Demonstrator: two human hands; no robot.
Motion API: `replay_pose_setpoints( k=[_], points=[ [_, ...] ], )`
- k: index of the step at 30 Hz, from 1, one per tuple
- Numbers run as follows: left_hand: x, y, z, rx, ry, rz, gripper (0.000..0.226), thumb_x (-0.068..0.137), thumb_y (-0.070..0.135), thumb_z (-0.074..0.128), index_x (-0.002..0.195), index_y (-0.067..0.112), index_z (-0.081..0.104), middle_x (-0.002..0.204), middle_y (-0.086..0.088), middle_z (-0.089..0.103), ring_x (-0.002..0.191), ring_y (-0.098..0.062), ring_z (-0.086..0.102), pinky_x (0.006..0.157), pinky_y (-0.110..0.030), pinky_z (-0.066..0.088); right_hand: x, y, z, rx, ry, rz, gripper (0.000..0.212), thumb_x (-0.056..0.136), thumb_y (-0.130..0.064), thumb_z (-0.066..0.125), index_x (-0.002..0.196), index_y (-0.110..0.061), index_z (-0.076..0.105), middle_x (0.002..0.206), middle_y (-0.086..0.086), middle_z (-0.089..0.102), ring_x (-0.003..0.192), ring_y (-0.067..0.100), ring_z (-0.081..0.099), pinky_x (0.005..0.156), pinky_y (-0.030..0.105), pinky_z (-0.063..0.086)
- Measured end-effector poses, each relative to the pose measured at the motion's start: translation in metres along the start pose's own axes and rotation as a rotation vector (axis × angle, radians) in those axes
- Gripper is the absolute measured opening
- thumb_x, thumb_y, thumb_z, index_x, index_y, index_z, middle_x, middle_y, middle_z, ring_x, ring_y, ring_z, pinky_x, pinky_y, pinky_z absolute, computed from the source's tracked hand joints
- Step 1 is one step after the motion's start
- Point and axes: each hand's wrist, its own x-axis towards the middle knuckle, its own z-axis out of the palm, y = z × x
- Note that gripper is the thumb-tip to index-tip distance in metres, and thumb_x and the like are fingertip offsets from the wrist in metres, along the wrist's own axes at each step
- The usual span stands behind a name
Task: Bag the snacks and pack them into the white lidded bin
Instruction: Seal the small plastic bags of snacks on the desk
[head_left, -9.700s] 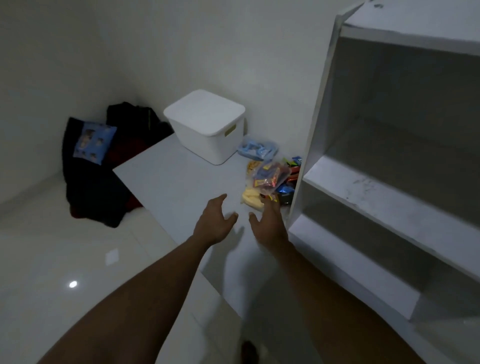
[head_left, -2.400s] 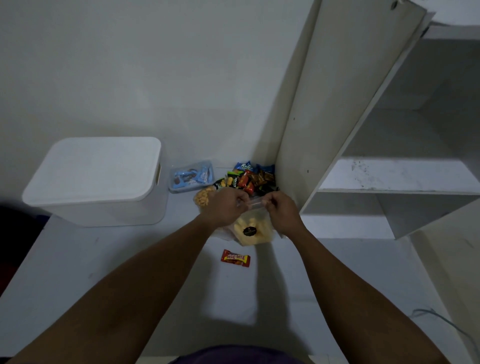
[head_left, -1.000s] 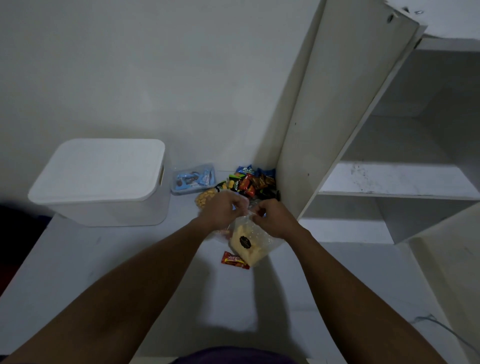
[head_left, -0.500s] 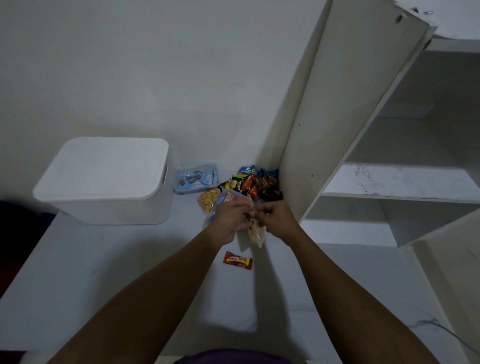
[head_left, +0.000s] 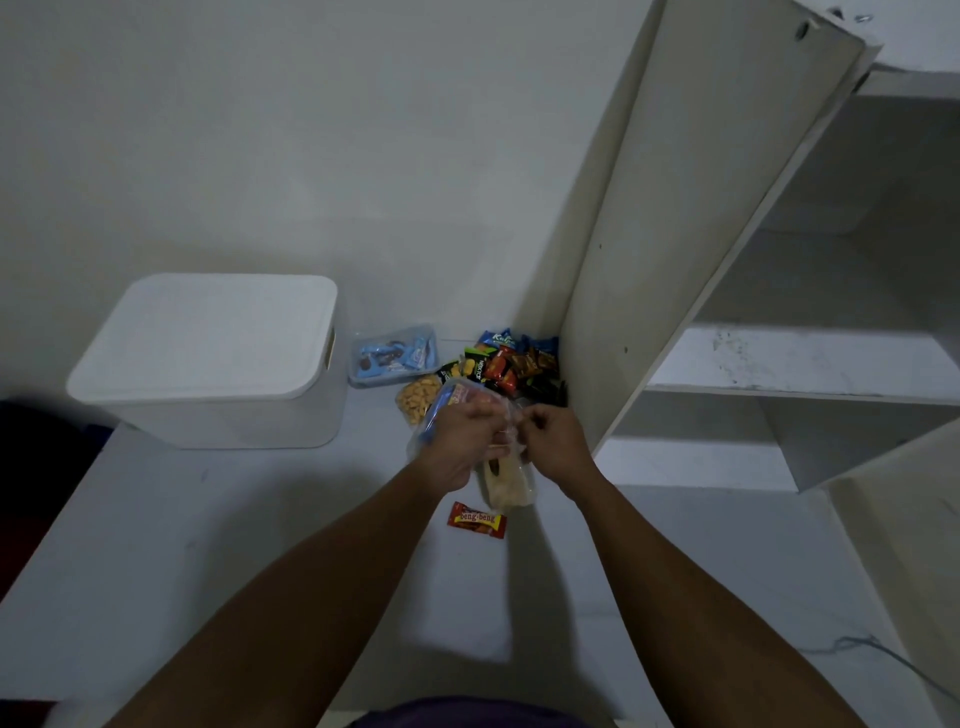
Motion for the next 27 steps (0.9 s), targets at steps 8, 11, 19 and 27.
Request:
replay_pose_setpoints(
  k=[8,11,19,27],
  points=[
    [0.004,0.0,-0.003,-0.036,0.039,0.017,0.018,0.09,-0.003,0.06,0.105,0.007,0.065,0.104,-0.024,0.067,0.087,-0.032,0.069,0.071,-0.041,0.062,-0.005,-0.003,-0.008,0.029,-0.139,0.01,0.015,0.091,0.004,0.058,0.085,-0.004,0.069,0.072,0.006,0.063,0.058,0.016,0.059,0.048,0.017,0.048],
    [0.001,-0.005,-0.002,0.018,-0.012,-0.046,0.017,0.087,-0.002,0.066,0.103,0.004,0.064,0.09,-0.02,0.067,0.072,-0.022,0.067,0.064,-0.035,0.06,-0.002,0.0,-0.006,0.027,-0.108,-0.008,0.02,0.09,0.007,0.056,0.084,-0.004,0.071,0.07,0.005,0.063,0.058,0.013,0.057,0.051,0.02,0.048],
    [0.002,-0.011,-0.003,-0.104,0.011,-0.069,0.028,0.087,-0.011,0.06,0.112,0.0,0.062,0.105,-0.023,0.066,0.089,-0.032,0.069,0.068,-0.035,0.061,-0.002,0.003,-0.01,-0.009,-0.189,0.09,0.014,0.091,0.002,0.059,0.085,-0.001,0.071,0.07,0.006,0.065,0.058,0.017,0.06,0.052,0.026,0.05],
    [0.005,-0.014,0.0,-0.127,0.02,-0.067,0.027,0.089,-0.01,0.059,0.114,0.001,0.061,0.101,-0.019,0.066,0.084,-0.027,0.069,0.064,-0.031,0.061,0.001,0.003,-0.012,-0.024,-0.182,0.074,0.016,0.087,0.005,0.061,0.097,-0.003,0.07,0.081,0.011,0.065,0.069,0.02,0.061,0.057,0.032,0.052]
  ],
)
